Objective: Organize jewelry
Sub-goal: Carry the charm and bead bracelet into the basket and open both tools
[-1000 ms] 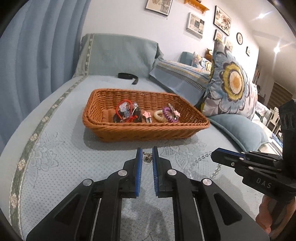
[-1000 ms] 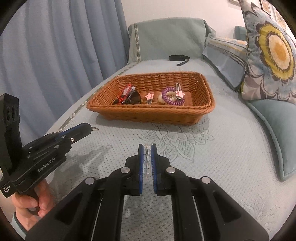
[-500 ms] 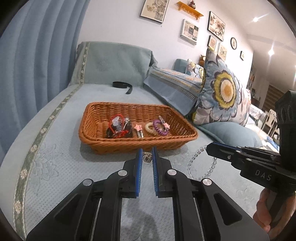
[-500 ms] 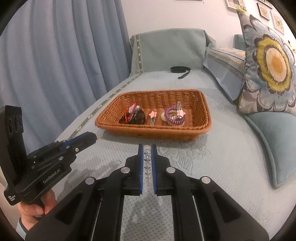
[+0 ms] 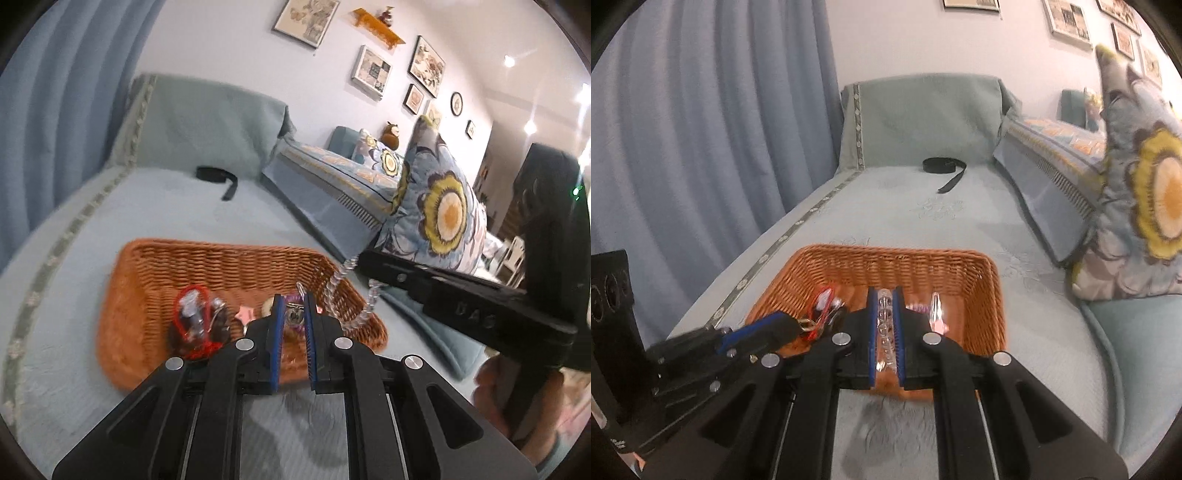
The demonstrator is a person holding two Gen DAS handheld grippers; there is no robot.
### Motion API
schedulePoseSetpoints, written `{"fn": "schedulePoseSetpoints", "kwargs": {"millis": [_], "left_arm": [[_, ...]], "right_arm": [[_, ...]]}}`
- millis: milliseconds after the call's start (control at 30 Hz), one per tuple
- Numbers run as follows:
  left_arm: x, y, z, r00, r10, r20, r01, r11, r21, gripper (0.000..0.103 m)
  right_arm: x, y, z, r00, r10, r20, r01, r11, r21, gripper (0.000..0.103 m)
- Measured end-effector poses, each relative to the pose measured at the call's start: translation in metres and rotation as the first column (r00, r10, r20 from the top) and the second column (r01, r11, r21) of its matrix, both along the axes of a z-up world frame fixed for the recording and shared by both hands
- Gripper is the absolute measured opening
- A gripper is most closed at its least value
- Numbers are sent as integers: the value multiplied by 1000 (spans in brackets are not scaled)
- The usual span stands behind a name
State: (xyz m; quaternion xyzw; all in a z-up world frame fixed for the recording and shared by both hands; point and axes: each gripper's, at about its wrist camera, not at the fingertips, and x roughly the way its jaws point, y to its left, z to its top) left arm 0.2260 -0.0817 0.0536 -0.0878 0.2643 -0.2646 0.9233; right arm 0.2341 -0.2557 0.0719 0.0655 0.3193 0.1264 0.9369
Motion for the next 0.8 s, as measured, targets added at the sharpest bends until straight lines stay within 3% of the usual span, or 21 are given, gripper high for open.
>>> {"fn": "schedulePoseSetpoints", "kwargs": {"millis": [167,400,533,567,600,633,667,800], "left_arm": [[33,-16,-14,999,2,-41,-1,1000,23,9],[49,-30,-32,997,11,-78,-7,999,53,9],[41,-23,-29,997,24,-68,-21,999,35,32],[38,-22,-27,998,25,-62,-23,999,35,35],[32,-20,-23,998,25,-49,-23,999,34,44],[27,-18,-20,999,32,-34,-31,999,35,52],[22,-16,-16,999,40,-21,-39,999,37,54],[-13,-1,1,997,62,44,-64,997,45,59]], "right_arm": [[36,-11,-25,997,6,-76,-3,999,33,6],[49,-31,-43,993,-36,-115,43,997,59,7],[45,-32,-43,993,-39,-112,45,998,48,12],[41,-31,-41,994,-44,-101,48,998,43,20],[38,-31,-39,994,-48,-94,52,998,38,31],[33,-31,-36,995,-54,-82,57,998,34,36],[27,-32,-33,996,-58,-72,61,997,38,43],[-1,-30,-23,998,-54,-35,56,997,44,44]]}}
